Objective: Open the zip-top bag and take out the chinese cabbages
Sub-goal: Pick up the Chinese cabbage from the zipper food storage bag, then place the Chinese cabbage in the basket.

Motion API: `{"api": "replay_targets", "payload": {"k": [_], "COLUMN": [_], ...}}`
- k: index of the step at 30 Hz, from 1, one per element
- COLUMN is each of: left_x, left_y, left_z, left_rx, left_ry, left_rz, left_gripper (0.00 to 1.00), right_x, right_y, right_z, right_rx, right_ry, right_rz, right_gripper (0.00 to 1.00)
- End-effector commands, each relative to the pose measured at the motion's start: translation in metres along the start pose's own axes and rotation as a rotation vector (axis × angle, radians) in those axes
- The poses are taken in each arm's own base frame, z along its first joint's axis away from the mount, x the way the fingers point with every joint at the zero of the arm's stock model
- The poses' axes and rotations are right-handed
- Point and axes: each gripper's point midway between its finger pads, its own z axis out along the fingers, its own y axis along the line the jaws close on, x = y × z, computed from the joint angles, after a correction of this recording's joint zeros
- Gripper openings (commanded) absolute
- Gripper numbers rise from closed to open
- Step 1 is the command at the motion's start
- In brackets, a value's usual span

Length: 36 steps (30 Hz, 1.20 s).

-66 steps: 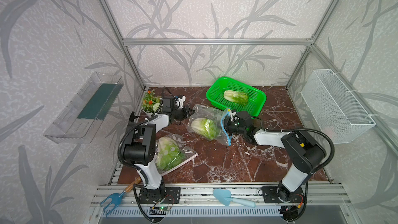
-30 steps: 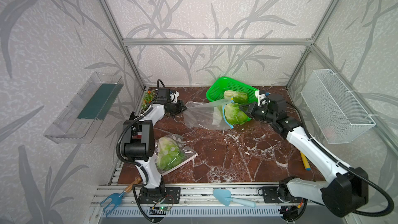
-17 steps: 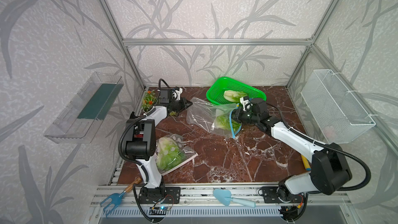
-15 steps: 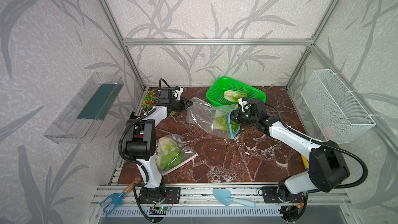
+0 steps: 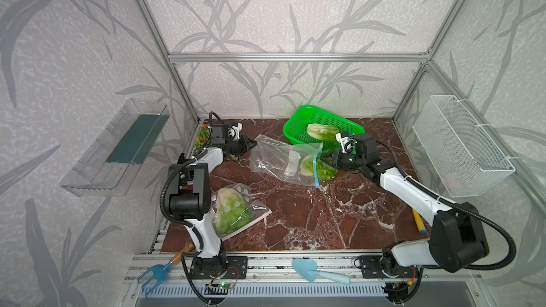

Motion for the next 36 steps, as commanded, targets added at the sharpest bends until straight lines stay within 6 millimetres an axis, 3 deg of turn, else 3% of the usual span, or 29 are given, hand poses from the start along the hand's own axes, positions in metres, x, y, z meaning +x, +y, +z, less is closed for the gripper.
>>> {"api": "replay_targets", "payload": {"k": [1,8,15,21,24,31,36], "left_x": [-0.008,-0.009,-0.020,-0.016,-0.016,-0.018,-0.021], "left_y": [-0.010,0.002,-0.001,0.018,0.028,0.046,0.055], "left_z": [-0.014,-0.019,-0.023,-0.027,-0.029,-0.040,-0.048], "left_rx": [0.002,-0.031,0.015,-0.079,-0.136,-0.299,-0.388], "left_ry": [-0.021,-0.016,-0.059,-0.039,-0.040,-0.008,0.012], "left_rz": [0.024,0.012,-0.017,-0.027,-0.033,0.015,0.052], "left_gripper": [0.00,0.00,0.00,0.00,0.00,0.00,0.00], "right_x": [-0.001,-0.021,-0.020,-0.054,-0.072,-0.123,-0.157], "right_y": [0.016,0.031,0.012,0.038,0.055,0.066,0.062], "right_z": [-0.017,-0.045,-0.053,-0.079,-0.083,-0.065,-0.021], "right_rx": [-0.046,-0.043,0.033,0.016,-0.011,-0.042,-0.114], "right_ry": [-0.015,-0.100,-0.093,-0.203,-0.239,-0.312,-0.286], "right_rz": [-0.054,-0.053,-0.031,-0.113,-0.130,-0.138,-0.131], "right_gripper": [0.00,0.00,0.00,0.00,0.00,0.00,0.00]}}
